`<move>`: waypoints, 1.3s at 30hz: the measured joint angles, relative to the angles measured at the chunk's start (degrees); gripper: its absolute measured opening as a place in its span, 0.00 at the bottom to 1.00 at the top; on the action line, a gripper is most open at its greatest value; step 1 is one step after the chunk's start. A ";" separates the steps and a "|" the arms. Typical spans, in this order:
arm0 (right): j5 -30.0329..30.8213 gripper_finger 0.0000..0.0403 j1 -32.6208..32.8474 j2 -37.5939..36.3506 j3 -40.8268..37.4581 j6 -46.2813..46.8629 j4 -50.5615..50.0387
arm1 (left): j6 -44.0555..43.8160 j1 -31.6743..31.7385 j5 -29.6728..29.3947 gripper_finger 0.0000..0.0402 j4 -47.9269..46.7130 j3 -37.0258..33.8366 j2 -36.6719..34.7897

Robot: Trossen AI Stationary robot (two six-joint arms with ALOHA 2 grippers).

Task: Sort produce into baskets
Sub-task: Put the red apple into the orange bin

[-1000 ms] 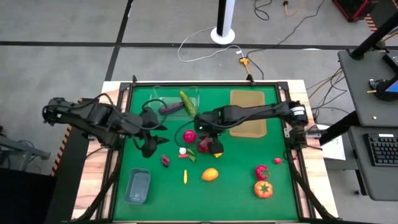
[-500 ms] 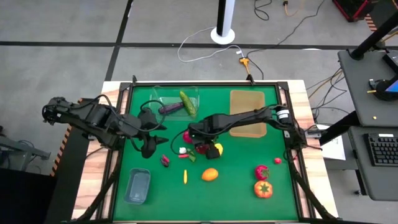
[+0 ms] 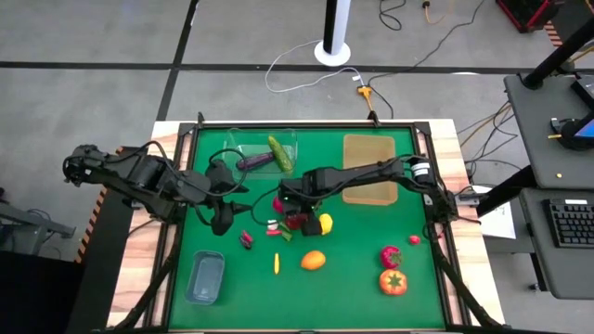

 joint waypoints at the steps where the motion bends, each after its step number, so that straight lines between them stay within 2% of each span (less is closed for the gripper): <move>1: -0.46 0.66 -0.14 -0.01 -0.02 0.22 0.04 | 0.02 0.00 -0.13 0.58 0.00 0.00 0.00; 16: -1.74 0.37 -2.11 -2.35 -0.26 1.38 -0.19 | 0.06 0.00 -1.34 0.58 -0.88 0.00 0.00; 21: -1.59 0.33 -2.22 -2.39 -0.26 3.78 -0.16 | 0.06 0.00 -1.33 0.58 -1.02 0.00 0.00; 27: -1.60 0.42 -2.33 -3.18 -0.26 6.82 -0.21 | 0.06 0.00 -1.33 0.58 -1.05 0.00 0.00; 39: -1.15 0.75 -2.18 -4.45 -0.15 10.94 0.19 | 0.54 0.00 -1.33 0.58 -1.31 0.00 0.00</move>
